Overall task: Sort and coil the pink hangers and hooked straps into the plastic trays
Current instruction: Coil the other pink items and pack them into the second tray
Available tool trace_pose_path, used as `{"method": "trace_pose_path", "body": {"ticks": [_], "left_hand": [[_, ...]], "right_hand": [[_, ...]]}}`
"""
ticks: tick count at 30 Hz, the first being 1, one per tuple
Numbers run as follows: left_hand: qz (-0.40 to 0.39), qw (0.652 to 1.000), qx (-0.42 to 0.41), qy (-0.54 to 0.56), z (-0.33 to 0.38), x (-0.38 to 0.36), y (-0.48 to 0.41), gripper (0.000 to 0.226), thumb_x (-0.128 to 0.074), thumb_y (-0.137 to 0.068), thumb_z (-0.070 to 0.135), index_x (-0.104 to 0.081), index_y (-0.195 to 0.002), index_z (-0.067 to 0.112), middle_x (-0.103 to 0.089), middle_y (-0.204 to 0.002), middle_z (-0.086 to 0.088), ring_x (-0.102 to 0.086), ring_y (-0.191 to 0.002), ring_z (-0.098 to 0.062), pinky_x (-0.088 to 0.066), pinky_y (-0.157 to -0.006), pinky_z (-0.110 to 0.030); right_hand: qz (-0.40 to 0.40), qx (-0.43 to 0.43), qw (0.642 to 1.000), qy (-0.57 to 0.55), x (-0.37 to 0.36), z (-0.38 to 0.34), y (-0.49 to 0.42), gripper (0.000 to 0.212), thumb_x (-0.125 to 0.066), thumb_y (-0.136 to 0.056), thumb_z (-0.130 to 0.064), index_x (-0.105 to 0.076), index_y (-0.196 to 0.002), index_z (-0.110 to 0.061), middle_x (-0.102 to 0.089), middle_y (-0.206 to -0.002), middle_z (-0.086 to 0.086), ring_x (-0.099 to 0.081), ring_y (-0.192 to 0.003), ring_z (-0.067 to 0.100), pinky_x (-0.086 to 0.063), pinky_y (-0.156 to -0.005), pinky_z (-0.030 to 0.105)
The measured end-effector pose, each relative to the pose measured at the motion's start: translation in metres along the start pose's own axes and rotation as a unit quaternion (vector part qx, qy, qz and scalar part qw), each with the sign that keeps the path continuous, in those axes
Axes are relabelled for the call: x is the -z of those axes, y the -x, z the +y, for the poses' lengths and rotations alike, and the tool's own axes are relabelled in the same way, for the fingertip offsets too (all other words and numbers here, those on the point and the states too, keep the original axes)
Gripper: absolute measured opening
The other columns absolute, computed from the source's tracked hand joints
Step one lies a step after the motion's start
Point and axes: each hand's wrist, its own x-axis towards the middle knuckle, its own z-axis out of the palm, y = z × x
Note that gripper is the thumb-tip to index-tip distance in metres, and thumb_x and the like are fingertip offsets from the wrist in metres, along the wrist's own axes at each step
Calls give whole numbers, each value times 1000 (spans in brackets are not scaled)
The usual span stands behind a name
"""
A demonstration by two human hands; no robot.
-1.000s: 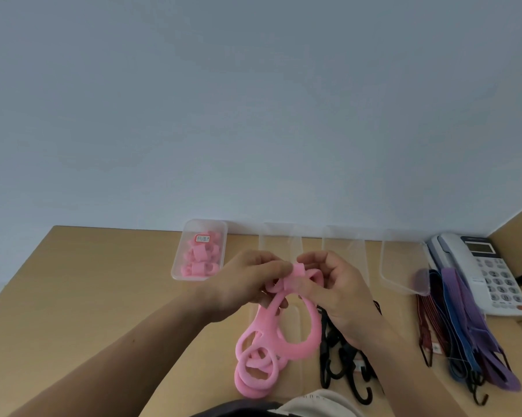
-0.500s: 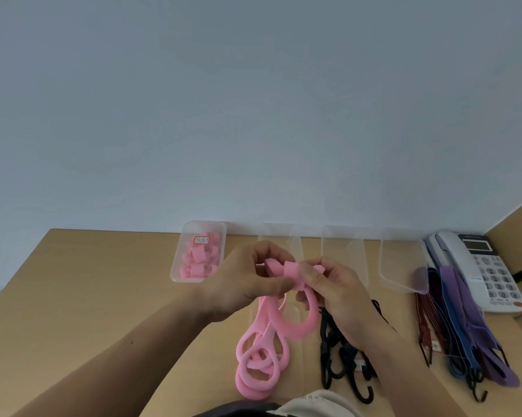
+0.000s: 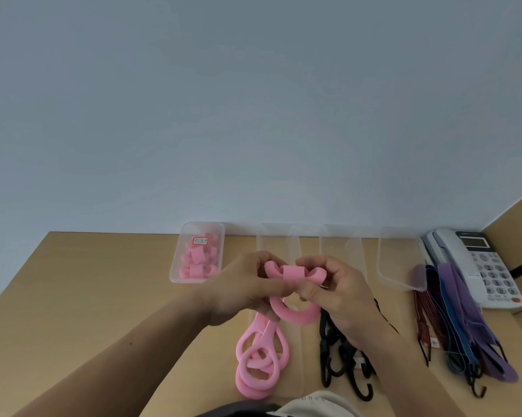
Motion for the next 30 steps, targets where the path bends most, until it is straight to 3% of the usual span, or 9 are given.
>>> {"method": "trace_pose_path", "body": {"ticks": [4,9,11,15,18,21,23,26,30], "left_hand": [[23,999,6,38,1,-2,-2,38,-64,-80,22,-61,-114,4,-69,-101,-23,-67,-80,-33,-57,-67,-35],[64,997,-46,26,-3,-4,-4,25,-71,-84,2,-63,-108,4,-64,-107,-24,-69,-73,-28,-56,-62,-30],[71,995,-66,13,-4,-5,-4,27,-74,-77,5,-65,-102,8,-62,-107,-20,-68,-71,-27,-55,-62,-31],[50,994,-95,-23,-5,-8,-1,25,-73,-72,8,-65,-88,26,-64,-91,-7,-62,-64,-19,-51,-62,-30],[41,991,-120,-47,-6,-9,-1,25,-72,-75,10,-64,-88,29,-67,-88,-9,-63,-70,-21,-53,-65,-33],[44,989,-132,-53,-7,-8,-1,25,-73,-77,13,-63,-94,29,-69,-101,-17,-68,-91,-37,-58,-81,-50],[48,989,-131,-47,-9,-10,-2,36,-76,-77,13,-61,-104,31,-66,-110,-13,-68,-96,-38,-57,-85,-54],[81,989,-119,-24,-10,-10,-1,50,-81,-72,24,-58,-117,25,-62,-116,-3,-70,-90,-31,-60,-79,-44],[63,990,-128,-16,-9,-9,-1,32,-72,-79,17,-63,-109,11,-67,-109,-5,-72,-84,-23,-55,-75,-26]], "right_hand": [[-4,2,1000,-20,1,2,1,42,-85,-66,-9,-69,-104,-17,-73,-94,3,-70,-86,19,-56,-71,24],[-2,23,1000,11,-1,4,-1,42,-76,-72,12,-67,-105,-13,-70,-101,11,-69,-92,27,-59,-75,27],[-2,25,1000,3,1,5,-1,41,-77,-73,9,-66,-106,-13,-70,-101,11,-68,-92,28,-59,-77,33],[6,3,999,-32,3,4,-4,37,-78,-73,-24,-67,-107,-15,-70,-104,9,-69,-89,22,-57,-73,31],[-3,-33,999,-38,0,5,-4,40,-77,-73,-41,-69,-102,-14,-71,-99,13,-68,-81,31,-59,-68,42],[-8,-30,998,-46,-1,3,-2,40,-72,-73,-40,-69,-98,-9,-72,-86,15,-66,-66,32,-52,-52,32],[2,-15,999,-34,1,2,-3,31,-73,-78,-31,-67,-98,-8,-72,-83,14,-65,-62,30,-51,-51,29],[27,2,999,-35,2,2,-3,18,-72,-84,-15,-66,-98,-8,-72,-78,11,-65,-57,23,-51,-50,25],[75,17,995,-60,3,5,-3,13,-70,-86,-11,-65,-97,-6,-71,-74,12,-62,-52,21,-49,-47,24]]}}
